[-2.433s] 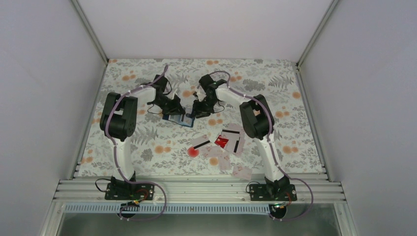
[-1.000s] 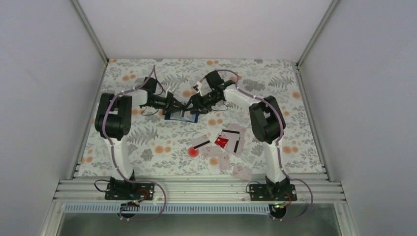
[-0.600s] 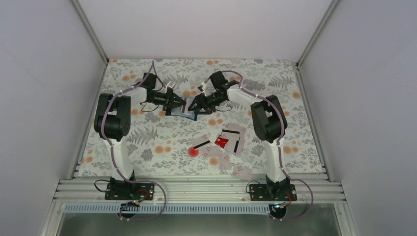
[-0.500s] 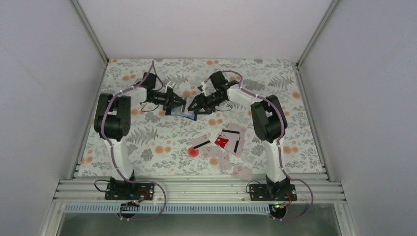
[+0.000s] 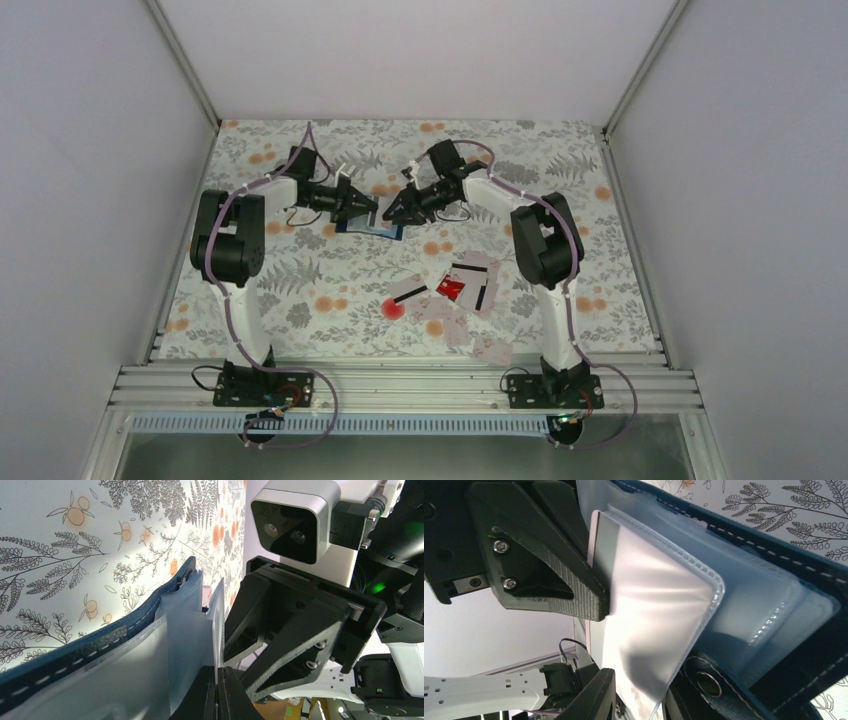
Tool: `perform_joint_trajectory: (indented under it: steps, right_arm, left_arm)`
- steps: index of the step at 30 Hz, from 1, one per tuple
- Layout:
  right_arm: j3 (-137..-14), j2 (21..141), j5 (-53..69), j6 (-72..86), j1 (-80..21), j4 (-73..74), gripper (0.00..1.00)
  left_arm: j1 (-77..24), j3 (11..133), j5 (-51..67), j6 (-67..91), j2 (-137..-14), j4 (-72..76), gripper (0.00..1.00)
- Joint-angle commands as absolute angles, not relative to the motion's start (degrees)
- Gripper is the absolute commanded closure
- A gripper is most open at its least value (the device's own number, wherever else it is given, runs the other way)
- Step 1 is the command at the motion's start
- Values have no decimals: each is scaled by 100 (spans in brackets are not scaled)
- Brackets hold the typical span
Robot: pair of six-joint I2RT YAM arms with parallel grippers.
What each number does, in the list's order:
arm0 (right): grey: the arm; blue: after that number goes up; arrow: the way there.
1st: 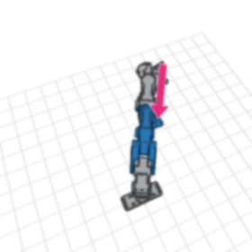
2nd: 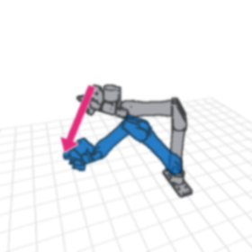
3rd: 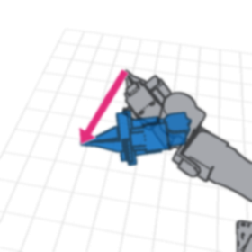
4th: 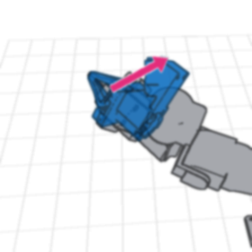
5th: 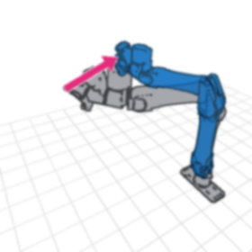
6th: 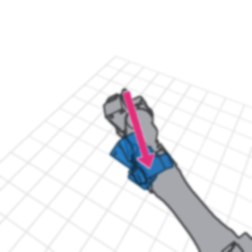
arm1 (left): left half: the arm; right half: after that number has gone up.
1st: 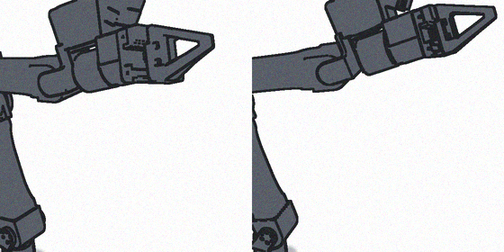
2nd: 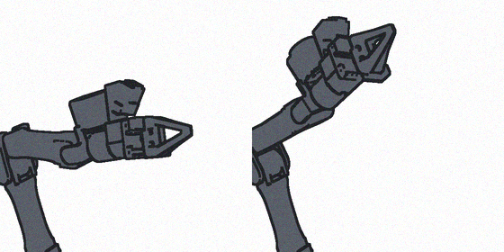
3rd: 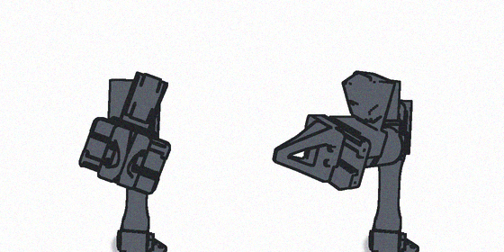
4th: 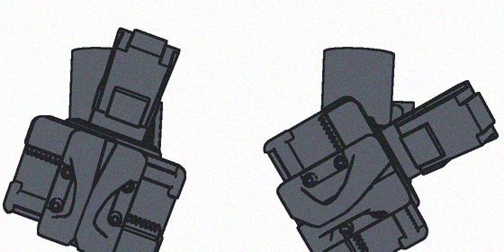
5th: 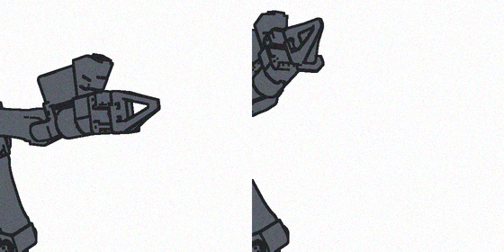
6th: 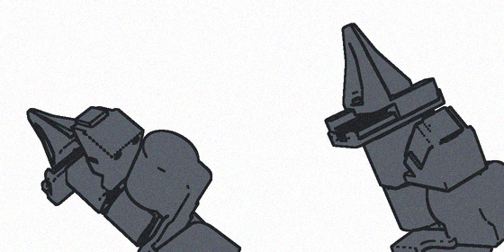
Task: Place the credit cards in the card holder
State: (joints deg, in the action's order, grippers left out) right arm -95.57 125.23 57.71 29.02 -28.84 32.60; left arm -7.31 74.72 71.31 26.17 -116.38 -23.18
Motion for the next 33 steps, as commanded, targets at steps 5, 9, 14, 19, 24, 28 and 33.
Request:
perform_joint_trajectory:
  steps: [5,9,14,19,24,28,33]
  right_arm:
    - [-9721,12619,6058,2909,-2892,3032,84]
    - [-9758,12646,6076,2945,-2885,3005,92]
    - [-9758,12660,6086,2982,-2891,2954,96]
    - [-9675,12646,6090,2952,-2883,2906,96]
    - [-9712,12706,6097,2940,-2888,2932,96]
    - [-9807,12765,5904,2854,-2891,3189,96]
    - [-10044,12895,5401,2651,-2884,3841,96]
  left_arm:
    - [-799,7477,7251,2636,-11570,-2203,98]
    - [-808,7456,7206,2627,-11615,-2182,98]
    - [-826,7400,7041,2591,-11695,-2180,96]
    - [-844,7260,6934,2601,-11832,-2091,82]
    - [-861,7224,6821,2572,-11851,-2106,70]
    - [-870,7364,6484,2343,-11807,-2492,53]
    - [-870,7462,5912,2109,-11709,-3010,39]
